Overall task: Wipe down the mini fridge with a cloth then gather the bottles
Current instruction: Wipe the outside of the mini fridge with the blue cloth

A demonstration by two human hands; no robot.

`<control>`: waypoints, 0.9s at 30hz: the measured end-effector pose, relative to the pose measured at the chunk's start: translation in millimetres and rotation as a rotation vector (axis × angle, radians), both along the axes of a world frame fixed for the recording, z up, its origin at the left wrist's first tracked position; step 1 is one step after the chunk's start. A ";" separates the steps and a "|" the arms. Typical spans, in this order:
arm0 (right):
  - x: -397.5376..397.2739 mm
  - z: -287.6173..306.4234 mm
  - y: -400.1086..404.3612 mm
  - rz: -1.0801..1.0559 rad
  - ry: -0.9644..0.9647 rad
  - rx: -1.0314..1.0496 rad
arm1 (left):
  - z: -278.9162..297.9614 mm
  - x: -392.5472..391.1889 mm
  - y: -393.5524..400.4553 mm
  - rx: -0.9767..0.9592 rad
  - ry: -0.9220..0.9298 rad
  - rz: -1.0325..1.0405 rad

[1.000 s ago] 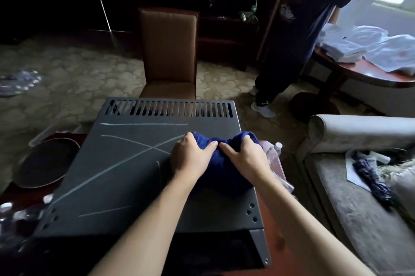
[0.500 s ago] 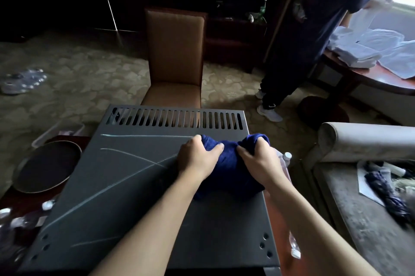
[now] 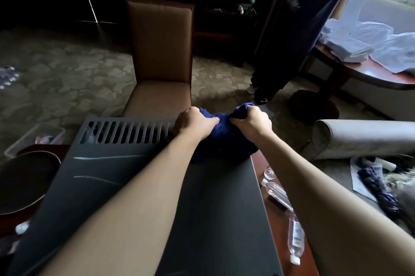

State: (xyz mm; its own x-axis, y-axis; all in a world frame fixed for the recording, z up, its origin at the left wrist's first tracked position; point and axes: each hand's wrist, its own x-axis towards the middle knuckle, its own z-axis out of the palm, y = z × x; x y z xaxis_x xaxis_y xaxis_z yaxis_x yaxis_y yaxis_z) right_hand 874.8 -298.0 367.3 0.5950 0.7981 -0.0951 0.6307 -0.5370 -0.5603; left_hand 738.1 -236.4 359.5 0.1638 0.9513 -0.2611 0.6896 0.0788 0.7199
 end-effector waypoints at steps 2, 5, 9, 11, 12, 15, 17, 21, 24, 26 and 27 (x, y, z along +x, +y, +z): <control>-2.4 1.9 -12.5 0.022 -0.001 0.004 | 1.0 -8.3 -8.1 -0.028 -0.010 -0.029; -6.9 7.0 -42.7 0.091 0.044 -0.020 | 9.3 -25.7 -31.9 -0.059 -0.015 -0.101; -22.0 15.2 -103.1 0.184 0.096 -0.058 | 20.7 -57.0 -83.5 -0.106 -0.001 -0.223; -34.7 19.6 -135.7 0.227 0.141 -0.051 | 23.1 -73.3 -116.4 -0.101 0.000 -0.220; -40.3 20.5 -151.3 0.241 0.166 -0.047 | 22.4 -81.1 -133.1 -0.091 -0.004 -0.203; -49.4 22.9 -190.0 0.255 0.268 -0.032 | 21.5 -102.5 -172.9 -0.074 -0.043 -0.182; -50.0 25.8 -202.9 0.263 0.361 -0.007 | 26.4 -113.7 -184.8 -0.137 -0.104 -0.192; -51.2 32.3 -197.4 0.323 0.191 -0.029 | 31.6 -115.1 -173.7 -0.086 -0.021 -0.190; -50.2 31.6 -179.2 0.345 0.019 -0.044 | 24.9 -102.9 -156.6 0.003 0.079 -0.161; -43.3 26.8 -160.0 0.316 0.005 -0.012 | 19.8 -91.7 -142.5 0.025 0.112 -0.139; -37.6 23.5 -147.2 0.290 0.016 0.019 | 16.9 -85.0 -132.0 0.048 0.121 -0.124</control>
